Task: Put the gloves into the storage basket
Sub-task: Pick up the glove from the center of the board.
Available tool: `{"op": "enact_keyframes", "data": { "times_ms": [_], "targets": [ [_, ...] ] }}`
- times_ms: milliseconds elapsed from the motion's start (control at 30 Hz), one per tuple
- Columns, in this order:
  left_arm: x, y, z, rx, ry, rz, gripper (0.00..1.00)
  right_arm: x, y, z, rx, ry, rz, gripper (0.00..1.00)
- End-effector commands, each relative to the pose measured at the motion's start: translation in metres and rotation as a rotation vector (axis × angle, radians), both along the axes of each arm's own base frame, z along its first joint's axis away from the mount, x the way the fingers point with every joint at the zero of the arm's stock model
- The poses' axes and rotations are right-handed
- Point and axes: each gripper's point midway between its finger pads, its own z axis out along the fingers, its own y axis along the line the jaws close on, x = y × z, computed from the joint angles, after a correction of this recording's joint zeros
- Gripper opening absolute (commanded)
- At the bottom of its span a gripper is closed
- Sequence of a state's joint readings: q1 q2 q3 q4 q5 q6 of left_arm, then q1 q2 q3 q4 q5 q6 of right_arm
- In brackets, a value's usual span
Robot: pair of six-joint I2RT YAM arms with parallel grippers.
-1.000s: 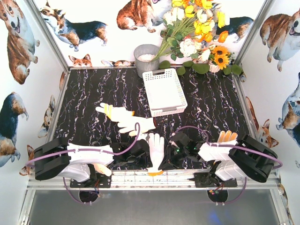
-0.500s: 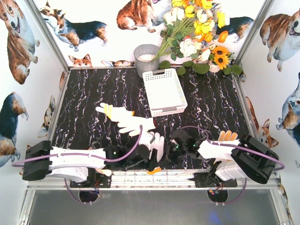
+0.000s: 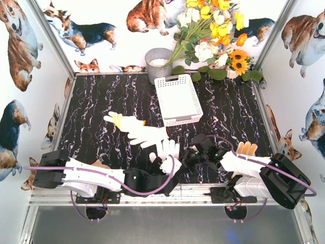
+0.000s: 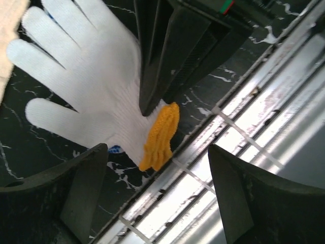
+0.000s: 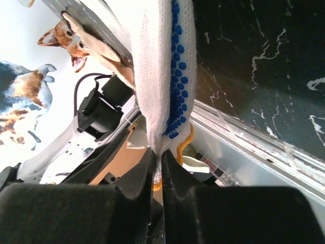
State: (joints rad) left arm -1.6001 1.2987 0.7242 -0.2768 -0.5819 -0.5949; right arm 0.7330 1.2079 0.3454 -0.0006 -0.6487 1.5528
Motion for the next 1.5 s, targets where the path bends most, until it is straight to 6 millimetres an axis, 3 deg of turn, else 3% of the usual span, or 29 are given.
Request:
{"op": "enact_keyframes", "data": {
  "times_ms": [0,67,200,300,500,533,700,767,900,967,1033,1233,1467],
  "targets": [
    [0.015,0.004,0.000,0.074,-0.112,0.000,0.75,0.006,0.006,0.021,0.071,0.024,-0.032,0.00],
    [0.017,-0.004,0.005,0.078,-0.131,-0.004,0.75,0.007,0.008,0.024,0.093,0.033,-0.046,0.00],
    [0.018,-0.009,-0.002,0.110,-0.144,-0.011,0.75,0.010,0.011,0.030,0.128,0.059,-0.070,0.00],
    [0.018,-0.010,-0.007,0.115,-0.140,-0.010,0.69,0.012,0.013,0.033,0.146,0.065,-0.077,0.00],
    [0.019,-0.003,-0.016,0.130,-0.133,0.016,0.48,0.015,0.012,0.033,0.172,0.088,-0.122,0.00],
    [0.019,-0.002,-0.017,0.131,-0.132,0.017,0.35,0.016,0.011,0.033,0.171,0.089,-0.131,0.00],
    [0.021,-0.004,-0.011,0.115,-0.139,0.024,0.07,0.018,0.010,0.032,0.166,0.065,-0.132,0.00],
    [0.022,-0.003,-0.010,0.107,-0.134,0.031,0.00,0.020,0.010,0.033,0.167,0.048,-0.142,0.10],
    [0.023,-0.003,-0.005,0.073,-0.111,0.045,0.00,0.024,0.005,0.027,0.120,0.016,-0.169,0.44],
    [0.023,-0.004,-0.001,0.053,-0.102,0.049,0.00,0.025,0.001,0.028,0.099,-0.012,-0.178,0.54],
    [0.024,0.005,-0.010,0.076,-0.098,0.052,0.00,0.027,-0.002,0.026,0.081,-0.030,-0.195,0.59],
    [0.025,0.006,-0.009,0.073,-0.095,0.051,0.00,0.034,-0.011,0.013,0.037,-0.061,-0.258,0.67],
    [0.023,0.004,-0.005,0.058,-0.090,0.043,0.00,0.039,-0.004,0.007,0.011,-0.113,-0.194,0.67]
  ]
}}
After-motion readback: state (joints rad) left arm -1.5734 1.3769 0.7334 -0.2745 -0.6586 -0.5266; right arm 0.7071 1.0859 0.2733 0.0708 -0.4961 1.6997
